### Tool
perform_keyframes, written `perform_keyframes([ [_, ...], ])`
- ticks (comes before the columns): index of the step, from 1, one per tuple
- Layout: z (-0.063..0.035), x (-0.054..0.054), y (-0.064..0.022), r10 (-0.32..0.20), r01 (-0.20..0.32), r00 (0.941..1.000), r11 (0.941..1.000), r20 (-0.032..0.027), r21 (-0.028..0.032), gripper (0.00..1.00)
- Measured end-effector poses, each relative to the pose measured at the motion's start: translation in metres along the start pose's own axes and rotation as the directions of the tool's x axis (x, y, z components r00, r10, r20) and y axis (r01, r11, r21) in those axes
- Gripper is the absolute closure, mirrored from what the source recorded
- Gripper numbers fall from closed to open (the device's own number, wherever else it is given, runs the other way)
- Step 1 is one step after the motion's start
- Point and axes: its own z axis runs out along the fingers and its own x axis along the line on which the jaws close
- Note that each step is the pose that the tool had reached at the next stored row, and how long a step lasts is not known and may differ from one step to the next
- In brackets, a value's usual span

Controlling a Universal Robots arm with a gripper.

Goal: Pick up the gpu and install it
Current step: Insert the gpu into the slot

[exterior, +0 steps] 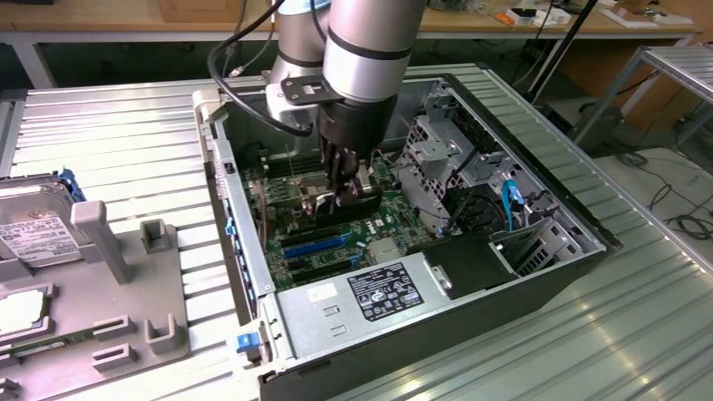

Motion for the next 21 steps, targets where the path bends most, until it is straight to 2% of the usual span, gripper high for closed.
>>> perform_keyframes([
  [3,0.0017,0.002,0.0008,0.000,0.000,1.0000,1.0000,-0.0002,-0.0001,0.73],
  [9,0.0157,0.004,0.0021,0.000,0.000,1.0000,1.0000,-0.0001,0.0001,0.73],
  [14,0.0288,0.004,0.0075,0.000,0.000,1.0000,1.0000,-0.0004,0.0010,0.73],
  [21,0.0349,0.004,0.0102,0.000,0.000,1.0000,1.0000,-0.0006,0.0010,0.73],
])
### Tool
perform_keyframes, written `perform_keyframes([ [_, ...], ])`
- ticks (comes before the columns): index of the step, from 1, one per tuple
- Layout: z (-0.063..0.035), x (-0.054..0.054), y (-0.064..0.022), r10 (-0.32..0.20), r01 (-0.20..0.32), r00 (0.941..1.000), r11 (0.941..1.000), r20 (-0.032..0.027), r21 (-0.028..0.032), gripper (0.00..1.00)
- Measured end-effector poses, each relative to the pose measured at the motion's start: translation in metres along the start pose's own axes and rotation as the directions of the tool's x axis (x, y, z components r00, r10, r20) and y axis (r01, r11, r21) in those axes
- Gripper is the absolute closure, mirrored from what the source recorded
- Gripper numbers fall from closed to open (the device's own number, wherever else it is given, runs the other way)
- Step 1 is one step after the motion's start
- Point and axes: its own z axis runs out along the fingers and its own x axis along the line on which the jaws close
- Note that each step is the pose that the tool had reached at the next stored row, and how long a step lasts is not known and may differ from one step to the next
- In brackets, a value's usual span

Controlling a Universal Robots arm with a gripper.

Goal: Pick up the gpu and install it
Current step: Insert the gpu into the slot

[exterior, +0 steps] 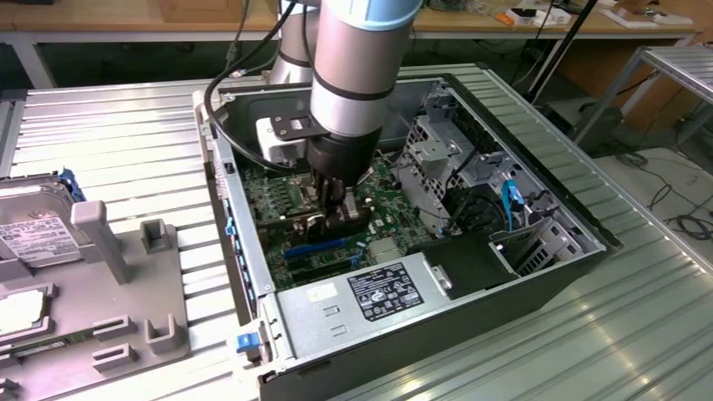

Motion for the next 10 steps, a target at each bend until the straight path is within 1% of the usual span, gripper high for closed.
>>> perform_keyframes([
  [3,0.0032,0.0000,0.0024,0.000,0.000,1.0000,1.0000,0.0000,0.0001,0.73],
  [6,0.0052,0.0001,0.0030,0.000,0.000,1.0000,1.0000,-0.0001,-0.0001,0.73],
  [7,0.0055,0.0000,0.0031,0.002,-0.002,1.0000,1.0000,-0.0003,-0.0013,0.73],
  [9,0.0056,0.0000,0.0022,0.003,-0.003,1.0000,0.9998,-0.0006,-0.0221,0.73],
  [10,0.0057,0.0000,0.0019,0.003,-0.003,1.0000,0.9996,-0.0006,-0.0295,0.73],
])
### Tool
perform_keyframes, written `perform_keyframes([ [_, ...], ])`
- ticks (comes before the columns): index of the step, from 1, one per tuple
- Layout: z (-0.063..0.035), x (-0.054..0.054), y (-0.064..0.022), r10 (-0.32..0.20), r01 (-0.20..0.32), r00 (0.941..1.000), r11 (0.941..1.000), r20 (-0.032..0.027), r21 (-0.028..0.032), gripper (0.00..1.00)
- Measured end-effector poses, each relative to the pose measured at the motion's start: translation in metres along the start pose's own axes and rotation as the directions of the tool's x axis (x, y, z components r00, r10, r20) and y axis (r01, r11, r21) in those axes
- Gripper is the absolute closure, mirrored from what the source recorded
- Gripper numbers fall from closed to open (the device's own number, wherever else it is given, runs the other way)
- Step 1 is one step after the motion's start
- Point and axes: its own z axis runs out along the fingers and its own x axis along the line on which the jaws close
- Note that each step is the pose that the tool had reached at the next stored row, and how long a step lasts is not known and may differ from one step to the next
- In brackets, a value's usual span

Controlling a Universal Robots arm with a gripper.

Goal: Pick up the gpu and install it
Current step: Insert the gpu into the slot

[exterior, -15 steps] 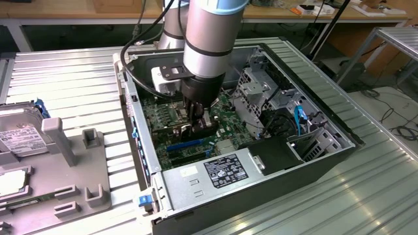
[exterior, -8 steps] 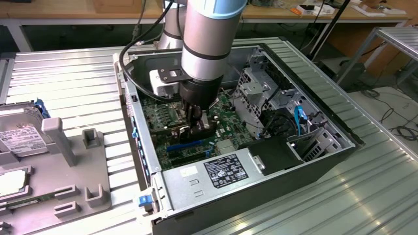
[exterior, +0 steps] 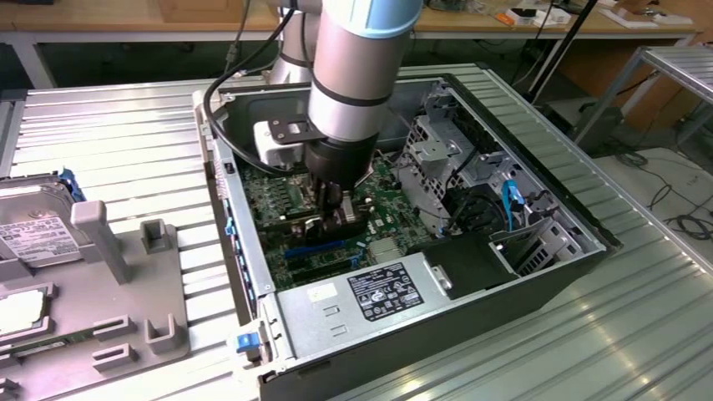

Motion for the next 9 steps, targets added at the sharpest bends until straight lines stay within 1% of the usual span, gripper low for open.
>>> perform_keyframes([
  [1,0.0000,0.0000,-0.0003,0.000,0.000,1.0000,0.9999,-0.0003,-0.0105,0.73],
  [5,0.0019,0.0000,-0.0003,0.000,0.000,1.0000,0.9999,-0.0004,-0.0107,0.73],
  [9,0.0063,0.0000,-0.0004,0.000,0.000,1.0000,0.9999,-0.0007,-0.0104,0.73],
])
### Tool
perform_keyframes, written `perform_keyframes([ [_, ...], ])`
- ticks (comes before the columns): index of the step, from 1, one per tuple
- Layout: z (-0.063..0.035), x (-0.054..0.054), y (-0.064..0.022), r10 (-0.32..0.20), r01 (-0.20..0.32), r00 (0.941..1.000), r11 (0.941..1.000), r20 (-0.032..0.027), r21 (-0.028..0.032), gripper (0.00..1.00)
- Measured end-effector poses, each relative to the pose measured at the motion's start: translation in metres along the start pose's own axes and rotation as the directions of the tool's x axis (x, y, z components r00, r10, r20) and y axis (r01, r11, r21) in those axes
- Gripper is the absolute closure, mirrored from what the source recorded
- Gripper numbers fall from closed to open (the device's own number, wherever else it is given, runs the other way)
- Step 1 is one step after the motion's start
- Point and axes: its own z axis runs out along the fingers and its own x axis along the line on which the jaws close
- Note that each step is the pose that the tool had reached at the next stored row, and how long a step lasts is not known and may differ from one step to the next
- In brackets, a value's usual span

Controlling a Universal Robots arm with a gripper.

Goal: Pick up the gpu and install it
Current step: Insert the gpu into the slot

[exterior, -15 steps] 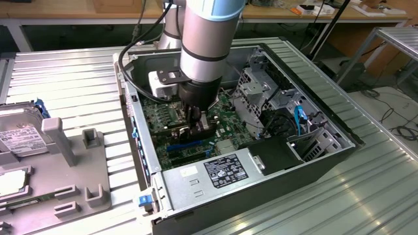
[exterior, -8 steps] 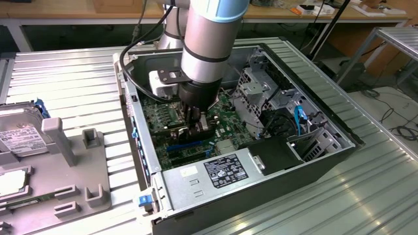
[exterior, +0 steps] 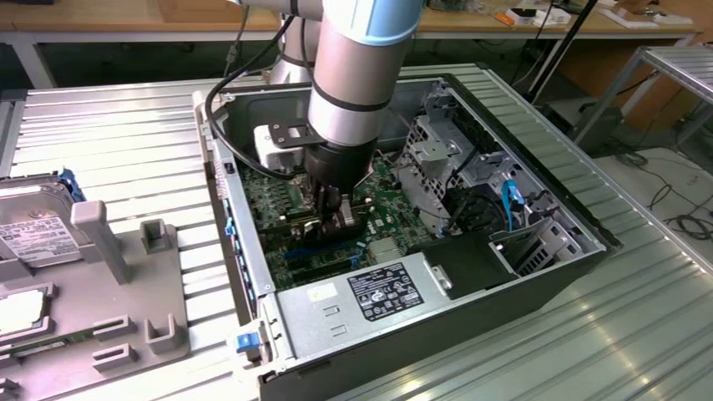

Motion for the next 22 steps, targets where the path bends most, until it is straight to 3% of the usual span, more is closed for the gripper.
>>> perform_keyframes([
  [22,0.0000,-0.0010,0.0000,0.001,-0.001,1.0000,1.0000,0.0024,0.0002,0.73],
])
